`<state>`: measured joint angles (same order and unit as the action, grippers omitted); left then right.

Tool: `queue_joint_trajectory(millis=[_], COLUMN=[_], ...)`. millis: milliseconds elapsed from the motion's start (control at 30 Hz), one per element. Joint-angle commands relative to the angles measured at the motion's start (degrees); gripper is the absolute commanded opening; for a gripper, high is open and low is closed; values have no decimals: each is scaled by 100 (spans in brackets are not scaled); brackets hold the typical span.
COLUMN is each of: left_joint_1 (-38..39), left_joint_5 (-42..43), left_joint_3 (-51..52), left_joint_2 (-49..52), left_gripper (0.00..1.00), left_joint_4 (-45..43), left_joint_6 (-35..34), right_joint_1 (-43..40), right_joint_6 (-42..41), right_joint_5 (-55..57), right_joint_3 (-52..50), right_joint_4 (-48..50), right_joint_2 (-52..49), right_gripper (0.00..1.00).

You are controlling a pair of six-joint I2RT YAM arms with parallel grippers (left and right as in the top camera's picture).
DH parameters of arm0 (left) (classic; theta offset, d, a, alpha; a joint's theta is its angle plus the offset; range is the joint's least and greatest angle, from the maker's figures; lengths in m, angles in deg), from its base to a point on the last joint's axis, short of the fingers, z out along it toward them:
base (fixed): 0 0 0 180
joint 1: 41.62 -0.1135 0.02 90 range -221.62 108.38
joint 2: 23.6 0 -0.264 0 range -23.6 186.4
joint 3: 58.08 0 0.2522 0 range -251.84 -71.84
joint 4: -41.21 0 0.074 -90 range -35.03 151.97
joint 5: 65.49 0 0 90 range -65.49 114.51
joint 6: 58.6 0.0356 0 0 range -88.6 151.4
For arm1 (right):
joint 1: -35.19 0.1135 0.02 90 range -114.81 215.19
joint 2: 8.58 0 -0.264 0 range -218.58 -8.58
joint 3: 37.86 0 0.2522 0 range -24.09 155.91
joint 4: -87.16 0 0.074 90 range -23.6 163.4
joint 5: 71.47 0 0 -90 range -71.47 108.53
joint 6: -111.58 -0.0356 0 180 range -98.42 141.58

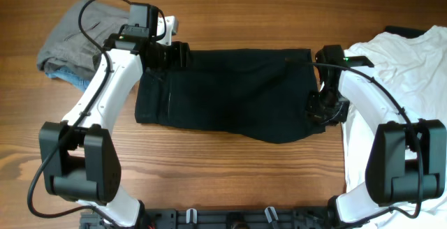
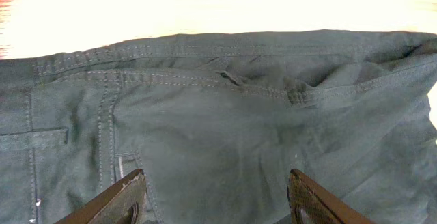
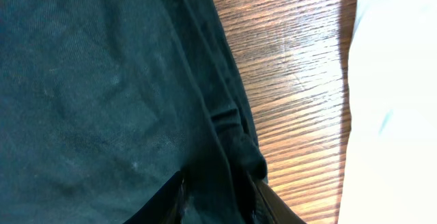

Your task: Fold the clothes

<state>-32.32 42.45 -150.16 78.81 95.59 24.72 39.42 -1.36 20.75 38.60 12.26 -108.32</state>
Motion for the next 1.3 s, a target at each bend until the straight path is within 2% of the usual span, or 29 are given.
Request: queue_joint_trajectory(millis=[0, 133, 200, 233, 267, 300, 367, 400, 467, 500, 567, 600, 633, 700, 733, 800, 900, 933, 967, 1000, 1033, 1100, 1167, 1200, 1233, 1267], left_joint_1=[424, 1134, 1414, 1491, 1502, 1502, 1493, 1491, 1493, 1491, 1491, 1478, 1451, 1394, 1322, 1069, 693, 625, 595, 595, 603, 601, 595, 595, 595, 595], left_joint_5=[26, -31, -505, -846, -879, -857, -837, -839, -841, -841, -850, -870, -866, -881, -1016, -1207, -1121, -903, -717, -686, -684, -688, -688, -713, -710, -717], left_joint_3=[-22, -22, -22, -22, -22, -22, -22, -22, -24, -37, -50, -50, -50, -52, -61, -170, -612, -767, -874, -966, -1032, -1036, -1036, -1036, -1034, -911], left_joint_2=[197, 658, 979, 1180, 1381, 1495, 1840, 1923, 1926, 1919, 1919, 1919, 1919, 1919, 1902, 1862, 1810, 1753, 1665, 1556, 1412, 1154, 800, 732, 719, 737], left_gripper=[68, 75, 80, 82, 82, 81, 59, 36, 14, 4, 4, 4, 4, 4, 4, 4, 4, 10, 41, 76, 88, 89, 66, 49, 34, 17], left_joint_4=[-254, -938, -1447, -1683, -1823, -1884, -1921, -1904, -1945, -1969, -1967, -1967, -1967, -1967, -1965, -1967, -1895, -1825, -1725, -1515, -1187, -640, 380, 748, 1222, 1547], left_joint_6=[278, 1357, 1443, 1440, 1436, 1386, 1377, 1375, 1375, 1375, 1338, 1228, 1130, 953, 772, 595, 273, 275, 278, 280, 302, 343, 341, 341, 284, 111], right_joint_1=[0, -9, -9, -7, -7, -7, -7, 28, 162, 313, 603, 704, 774, 778, 754, 678, 662, 662, 662, 662, 656, 656, 656, 656, 656, 656], right_joint_6=[297, 407, 474, 1248, 1537, 1423, 1054, 1060, 1150, 1255, 1152, 841, 415, -44, -155, -271, -264, -247, -81, 105, 247, 514, 807, 787, 754, 693], right_joint_5=[22, -356, -479, -1276, -1845, -1923, -1941, -2210, -2492, -2583, -2505, -2199, -1696, -1102, -1054, -1051, -1054, -1056, -1139, -1296, -1456, -1749, -1987, -1987, -1985, -1974], right_joint_3=[136, 417, 420, 420, 407, 391, 170, -33, -315, -544, -933, -1097, -1241, -1311, -1309, -1309, -1309, -1309, -1305, -1272, -1200, -1060, -817, -758, -752, -752], right_joint_4=[83, 166, 389, 715, 837, 841, 802, 855, 940, 1097, 1434, 1582, 1733, 1751, 1655, 1429, 1211, 1228, 1261, 1298, 1290, 1287, 1344, 1482, 1755, 2072], right_joint_2=[166, 636, 892, 933, 903, 859, 664, 531, 374, 302, 170, 92, 26, -17, 37, 87, 87, 87, 98, 144, 247, 579, 1233, 1486, 1718, 1790], right_gripper=[35, 60, 73, 78, 80, 80, 77, 70, 71, 74, 76, 76, 69, 27, 18, 6, 4, 15, 41, 46, 47, 47, 47, 47, 41, 23])
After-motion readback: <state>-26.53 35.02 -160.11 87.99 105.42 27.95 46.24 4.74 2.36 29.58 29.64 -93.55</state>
